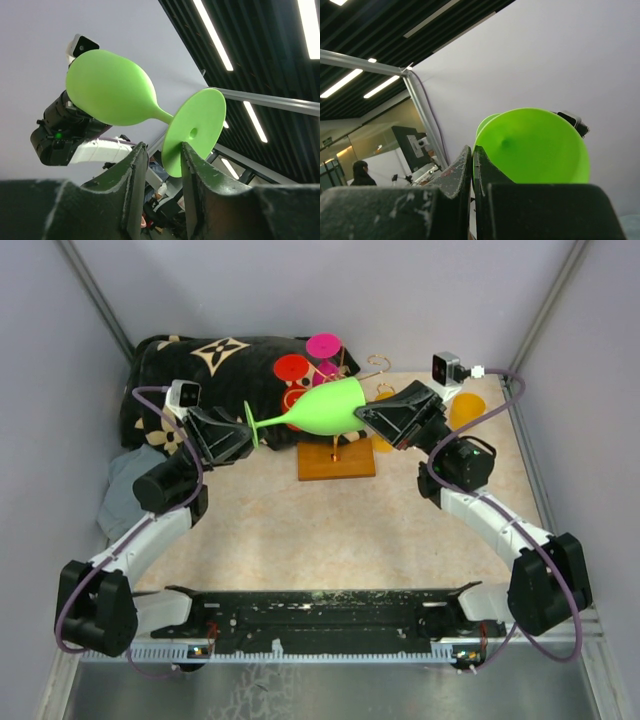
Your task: Place the wine glass upside down on the wine glass rack
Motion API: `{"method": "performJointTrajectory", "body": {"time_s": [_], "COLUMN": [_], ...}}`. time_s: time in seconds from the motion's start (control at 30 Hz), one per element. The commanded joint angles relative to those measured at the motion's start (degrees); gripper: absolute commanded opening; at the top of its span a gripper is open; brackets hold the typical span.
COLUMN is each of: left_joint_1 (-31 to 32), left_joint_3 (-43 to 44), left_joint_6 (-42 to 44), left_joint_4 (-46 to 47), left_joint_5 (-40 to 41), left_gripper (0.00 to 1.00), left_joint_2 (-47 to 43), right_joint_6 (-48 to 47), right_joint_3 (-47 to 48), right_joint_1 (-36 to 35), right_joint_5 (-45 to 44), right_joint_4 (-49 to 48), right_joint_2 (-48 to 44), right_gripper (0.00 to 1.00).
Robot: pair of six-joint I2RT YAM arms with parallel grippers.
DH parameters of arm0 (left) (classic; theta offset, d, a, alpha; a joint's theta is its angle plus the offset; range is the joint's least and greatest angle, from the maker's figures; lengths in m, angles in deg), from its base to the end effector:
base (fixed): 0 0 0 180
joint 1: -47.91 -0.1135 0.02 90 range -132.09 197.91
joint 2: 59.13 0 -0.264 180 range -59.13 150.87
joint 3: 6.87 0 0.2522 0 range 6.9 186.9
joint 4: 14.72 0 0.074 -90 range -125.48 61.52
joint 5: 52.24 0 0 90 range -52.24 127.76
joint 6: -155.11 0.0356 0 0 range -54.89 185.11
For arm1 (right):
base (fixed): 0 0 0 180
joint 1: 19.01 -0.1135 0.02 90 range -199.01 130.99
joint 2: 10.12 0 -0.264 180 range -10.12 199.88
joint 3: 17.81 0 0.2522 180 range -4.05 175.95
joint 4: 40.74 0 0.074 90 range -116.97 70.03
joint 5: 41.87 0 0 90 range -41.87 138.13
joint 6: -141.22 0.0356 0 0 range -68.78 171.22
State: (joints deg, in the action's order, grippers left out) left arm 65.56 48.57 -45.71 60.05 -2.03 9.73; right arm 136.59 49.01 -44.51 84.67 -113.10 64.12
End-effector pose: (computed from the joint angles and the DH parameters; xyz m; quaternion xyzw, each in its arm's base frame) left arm 0.2015 -0.0880 0.3901 0.0576 0.3994 -0.8571 0.3202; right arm 0.2092 0.1232 0.4280 -0.1624 0.3312 0.8019 0.4699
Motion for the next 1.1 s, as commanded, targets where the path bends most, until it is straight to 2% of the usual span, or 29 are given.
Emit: {"method": "performJointTrajectory", "body": {"time_s": [0.0,0.1,0.13,0.23,0.27,0.4,0.53,0.7,0.93,1.07], "left_joint_1": [0.4,0.4,0.5,0.5,0.5,0.5,0.4,0.3,0.3,0.2], "left_joint_3": [2.1,1.8,1.9,2.0,2.2,2.5,2.6,3.6,5.8,6.6], "left_joint_6": [-0.5,-0.6,-0.8,-1.0,-1.0,-0.3,0.7,2.7,6.8,9.4], "left_joint_4": [12.1,11.9,11.8,11.3,10.9,8.2,5.9,1.0,-9.7,-20.1], "left_joint_5": [1.4,2.0,2.1,2.4,2.4,2.2,2.8,3.0,1.9,1.5], "left_gripper": [0.35,0.35,0.3,0.01,0.0,0.0,0.0,0.0,0.0,0.0], "left_joint_2": [-1.6,-2.2,-2.3,-3.0,-3.3,-4.9,-6.9,-9.9,-15.1,-19.1], "right_joint_6": [-1.7,-1.8,-1.9,-2.2,-2.2,-2.3,-3.4,-7.6,-17.6,-25.8], "right_joint_3": [1.7,1.8,1.7,1.5,1.4,1.0,0.2,-1.0,-3.1,-4.3], "right_joint_1": [-1.7,-2.1,-2.2,-2.4,-2.4,-2.4,-2.4,-2.4,-1.1,0.3], "right_joint_5": [-1.8,-1.8,-1.8,-1.8,-1.8,-1.9,-1.8,-0.7,-0.5,-3.0], "right_joint_4": [-8.2,-8.1,-8.0,-7.8,-7.8,-7.8,-7.3,-3.1,9.8,24.1], "right_joint_2": [0.1,0.4,0.5,0.5,0.5,0.3,-0.4,-3.0,-9.1,-14.4], "right_gripper": [0.0,0.0,0.0,0.0,0.0,0.0,0.17,0.28,0.34,0.34]}}
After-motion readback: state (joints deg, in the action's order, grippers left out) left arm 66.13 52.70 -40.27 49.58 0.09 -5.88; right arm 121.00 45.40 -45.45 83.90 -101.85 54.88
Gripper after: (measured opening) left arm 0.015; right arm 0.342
